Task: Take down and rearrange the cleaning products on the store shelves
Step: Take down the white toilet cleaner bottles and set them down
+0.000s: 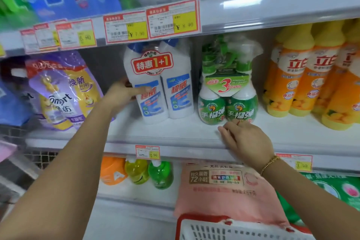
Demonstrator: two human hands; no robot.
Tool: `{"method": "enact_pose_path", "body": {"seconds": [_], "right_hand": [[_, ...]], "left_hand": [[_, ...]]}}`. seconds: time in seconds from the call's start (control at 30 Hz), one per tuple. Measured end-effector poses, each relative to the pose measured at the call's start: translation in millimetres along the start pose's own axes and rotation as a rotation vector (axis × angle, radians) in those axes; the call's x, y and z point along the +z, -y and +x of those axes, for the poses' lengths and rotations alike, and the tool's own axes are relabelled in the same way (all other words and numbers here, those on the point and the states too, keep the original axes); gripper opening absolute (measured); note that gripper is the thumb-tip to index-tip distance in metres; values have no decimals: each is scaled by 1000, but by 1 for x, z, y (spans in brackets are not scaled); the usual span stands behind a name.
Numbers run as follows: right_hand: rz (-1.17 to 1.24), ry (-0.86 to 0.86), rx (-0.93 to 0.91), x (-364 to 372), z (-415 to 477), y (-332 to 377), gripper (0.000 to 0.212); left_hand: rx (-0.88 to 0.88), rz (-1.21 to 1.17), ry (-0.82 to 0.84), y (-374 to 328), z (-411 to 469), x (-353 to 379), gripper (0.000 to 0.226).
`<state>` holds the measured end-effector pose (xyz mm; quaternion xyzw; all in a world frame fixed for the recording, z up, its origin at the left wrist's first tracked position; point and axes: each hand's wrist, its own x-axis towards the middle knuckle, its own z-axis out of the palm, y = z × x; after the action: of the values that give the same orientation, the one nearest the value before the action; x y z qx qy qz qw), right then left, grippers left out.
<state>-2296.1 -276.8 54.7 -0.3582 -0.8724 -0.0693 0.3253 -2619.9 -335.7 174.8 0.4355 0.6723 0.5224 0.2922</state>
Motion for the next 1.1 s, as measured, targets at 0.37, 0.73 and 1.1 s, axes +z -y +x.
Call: {"method": "enact_pose_path", "body": {"seconds": [0.37, 0.73, 1.1], "right_hand": [[512, 44, 299, -38, 4, 24, 30], [984, -63, 393, -95, -37, 95, 21], [1222, -88, 299, -172, -70, 101, 41]], "left_hand": [[287, 95, -198, -7, -98, 27, 64], [509, 144, -131, -54, -229, 40, 55], [407, -273, -138, -69, -303, 63, 60]]}}
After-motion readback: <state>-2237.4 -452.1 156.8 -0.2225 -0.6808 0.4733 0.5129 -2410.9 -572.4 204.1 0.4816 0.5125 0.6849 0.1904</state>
